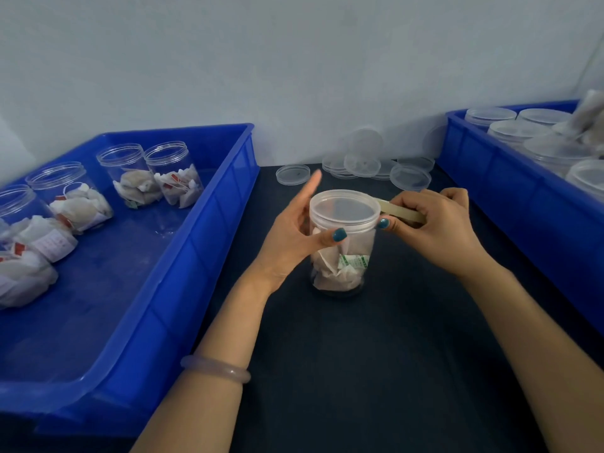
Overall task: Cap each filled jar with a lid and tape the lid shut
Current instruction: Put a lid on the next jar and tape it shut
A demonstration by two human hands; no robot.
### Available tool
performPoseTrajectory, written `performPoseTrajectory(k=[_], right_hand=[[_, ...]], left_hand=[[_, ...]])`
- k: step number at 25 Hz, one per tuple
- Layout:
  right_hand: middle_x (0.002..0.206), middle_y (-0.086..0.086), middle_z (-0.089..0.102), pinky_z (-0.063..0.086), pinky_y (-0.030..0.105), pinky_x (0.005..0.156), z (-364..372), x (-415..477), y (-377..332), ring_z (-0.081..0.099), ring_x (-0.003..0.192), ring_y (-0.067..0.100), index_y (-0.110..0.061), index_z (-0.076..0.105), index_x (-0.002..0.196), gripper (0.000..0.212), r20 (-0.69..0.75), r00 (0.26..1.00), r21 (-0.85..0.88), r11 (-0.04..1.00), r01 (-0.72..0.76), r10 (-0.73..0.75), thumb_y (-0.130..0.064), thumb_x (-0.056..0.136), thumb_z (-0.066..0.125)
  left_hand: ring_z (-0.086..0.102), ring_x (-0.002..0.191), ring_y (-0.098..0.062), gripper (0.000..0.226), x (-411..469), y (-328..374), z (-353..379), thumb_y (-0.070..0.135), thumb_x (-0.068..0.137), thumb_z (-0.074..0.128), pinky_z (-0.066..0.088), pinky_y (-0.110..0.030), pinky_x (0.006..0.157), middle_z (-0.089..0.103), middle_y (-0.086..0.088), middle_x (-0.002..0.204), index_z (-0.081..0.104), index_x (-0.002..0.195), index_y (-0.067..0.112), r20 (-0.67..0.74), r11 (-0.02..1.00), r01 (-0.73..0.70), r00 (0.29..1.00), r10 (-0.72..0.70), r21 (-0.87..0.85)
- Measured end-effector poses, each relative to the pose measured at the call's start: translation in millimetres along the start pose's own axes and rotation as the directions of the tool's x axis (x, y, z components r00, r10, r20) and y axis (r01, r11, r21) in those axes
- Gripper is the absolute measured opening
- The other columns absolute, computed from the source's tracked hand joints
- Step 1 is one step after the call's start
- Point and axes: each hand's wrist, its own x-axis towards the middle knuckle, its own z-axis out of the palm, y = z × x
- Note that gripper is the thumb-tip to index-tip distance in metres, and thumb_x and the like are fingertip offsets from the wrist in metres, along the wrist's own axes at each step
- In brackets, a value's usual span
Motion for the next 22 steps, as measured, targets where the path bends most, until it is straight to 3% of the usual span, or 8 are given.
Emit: performPoseTrajectory(k=[3, 7, 11, 14, 18, 22], right_hand=[[0.068, -0.005, 0.06, 0.026, 0.032, 0.081, 2.2, 0.0, -0.8, 0.051, 0.067, 0.012, -0.023, 0.063, 0.084, 0.063, -0.013, 1.0, -0.065, 0.998, -0.023, 0.023, -0.08, 0.074, 0.038], [0.065, -0.01, 0.061, 0.041, 0.032, 0.06, 3.6, 1.1, -6.8, 0.056, 0.061, 0.011, -0.029, 0.059, 0.085, 0.064, 0.083, 0.991, -0.08, 0.992, -0.102, 0.108, -0.086, 0.07, 0.034], [0.06, -0.01, 0.055, 0.037, 0.038, 0.078, -6.0, 1.5, -0.1, 0.05, 0.058, 0.013, -0.023, 0.066, 0.091, 0.062, 0.078, 0.994, -0.101, 0.992, 0.082, -0.074, -0.074, 0.089, 0.03], [0.062, -0.012, 0.054, 0.028, 0.036, 0.079, -10.3, 2.5, 0.3, 0.046, 0.058, 0.012, -0.023, 0.065, 0.085, 0.058, 0.063, 0.987, -0.173, 0.972, 0.156, -0.147, -0.064, 0.092, 0.026], [0.061, -0.008, 0.053, 0.027, 0.037, 0.078, -11.4, 3.1, 3.5, 0.044, 0.058, 0.016, -0.019, 0.061, 0.072, 0.062, -0.072, 0.992, -0.218, 0.972, 0.087, -0.105, -0.067, 0.092, 0.027], [0.053, -0.014, 0.043, 0.023, 0.034, 0.08, -17.5, 3.7, 13.0, 0.04, 0.055, 0.01, -0.016, 0.063, 0.068, 0.072, -0.107, 0.994, -0.163, 0.986, -0.027, 0.01, -0.076, 0.087, 0.028]], left_hand=[[0.051, 0.127, 0.004, 0.105, -2.3, -2.2, 5.3, 0.031, 0.069, 0.085, 0.043, -0.022, 0.108, 0.055, 0.017, 0.137, 0.025, 0.156, 0.024, -0.031, 0.997, -0.027, 0.999, 0.03, 0.074], [0.054, 0.116, 0.01, 0.102, -0.8, -2.9, 24.7, 0.038, 0.054, 0.089, 0.047, -0.011, 0.093, 0.057, 0.015, 0.126, 0.04, 0.142, 0.023, -0.194, 0.989, -0.047, 0.978, 0.074, 0.138], [0.062, 0.105, 0.006, 0.071, 3.3, -4.4, 13.7, 0.039, 0.056, 0.093, 0.05, -0.013, 0.082, 0.067, 0.015, 0.114, 0.058, 0.117, 0.035, -0.259, 0.993, -0.06, 0.962, 0.084, 0.1], [0.064, 0.105, 0.004, 0.061, 1.7, -2.6, 3.1, 0.046, 0.056, 0.092, 0.05, -0.012, 0.082, 0.071, 0.02, 0.11, 0.065, 0.11, 0.041, -0.209, 0.998, -0.064, 0.976, 0.066, 0.017], [0.064, 0.116, -0.014, 0.084, -1.5, 2.4, -4.9, 0.058, 0.051, 0.09, 0.053, -0.025, 0.09, 0.071, 0.003, 0.119, 0.063, 0.122, 0.023, -0.132, 0.99, -0.044, 0.991, 0.027, -0.132], [0.067, 0.109, -0.012, 0.064, -8.7, 8.0, -11.9, 0.062, 0.055, 0.086, 0.053, -0.025, 0.089, 0.074, 0.005, 0.111, 0.076, 0.111, 0.032, 0.007, 0.972, -0.021, 1.0, 0.024, -0.235]])
